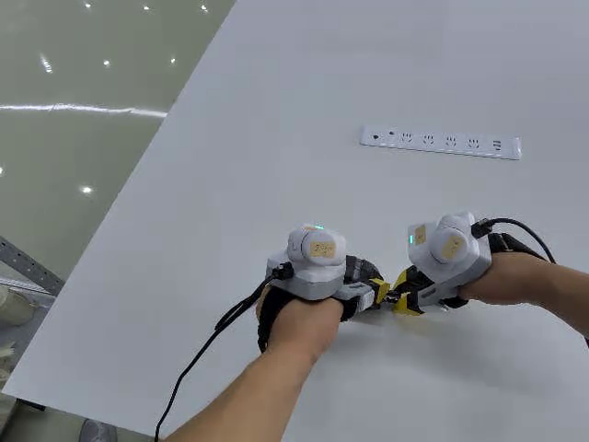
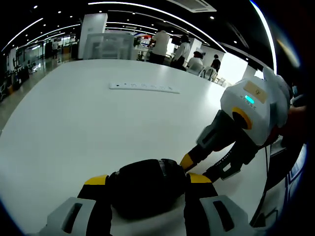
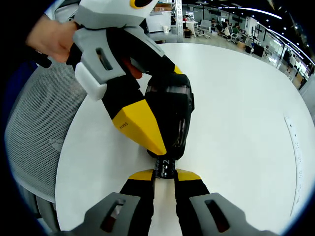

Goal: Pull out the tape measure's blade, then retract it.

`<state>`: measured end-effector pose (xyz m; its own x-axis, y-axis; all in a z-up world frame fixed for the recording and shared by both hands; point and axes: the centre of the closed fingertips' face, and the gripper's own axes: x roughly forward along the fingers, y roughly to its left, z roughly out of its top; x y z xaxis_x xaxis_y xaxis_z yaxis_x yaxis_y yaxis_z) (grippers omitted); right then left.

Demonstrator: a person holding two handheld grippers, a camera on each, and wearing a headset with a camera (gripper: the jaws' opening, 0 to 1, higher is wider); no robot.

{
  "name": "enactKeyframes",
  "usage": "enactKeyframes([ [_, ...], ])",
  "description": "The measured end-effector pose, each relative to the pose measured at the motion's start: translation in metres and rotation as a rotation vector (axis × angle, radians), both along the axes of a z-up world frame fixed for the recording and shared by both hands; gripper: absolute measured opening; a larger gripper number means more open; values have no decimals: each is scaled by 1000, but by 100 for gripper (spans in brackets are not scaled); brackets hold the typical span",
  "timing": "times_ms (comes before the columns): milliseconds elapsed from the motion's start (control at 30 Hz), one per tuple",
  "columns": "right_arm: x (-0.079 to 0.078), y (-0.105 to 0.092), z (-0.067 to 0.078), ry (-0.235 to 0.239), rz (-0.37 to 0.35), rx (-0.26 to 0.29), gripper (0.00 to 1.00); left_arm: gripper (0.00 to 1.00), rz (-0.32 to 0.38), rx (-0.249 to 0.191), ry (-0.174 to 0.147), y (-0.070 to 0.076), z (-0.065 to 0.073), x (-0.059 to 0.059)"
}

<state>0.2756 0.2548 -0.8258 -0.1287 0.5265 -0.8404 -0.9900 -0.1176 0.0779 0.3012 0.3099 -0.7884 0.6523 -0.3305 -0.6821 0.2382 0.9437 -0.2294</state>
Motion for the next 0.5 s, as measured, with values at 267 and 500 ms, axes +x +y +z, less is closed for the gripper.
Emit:
enactKeyframes([
  [267, 0, 3, 0, -11, 1, 1, 11, 55, 2, -1, 0, 0, 0, 0],
  [500, 0, 7, 0, -15, 1, -2, 11, 55, 3, -2, 1, 1, 0, 0],
])
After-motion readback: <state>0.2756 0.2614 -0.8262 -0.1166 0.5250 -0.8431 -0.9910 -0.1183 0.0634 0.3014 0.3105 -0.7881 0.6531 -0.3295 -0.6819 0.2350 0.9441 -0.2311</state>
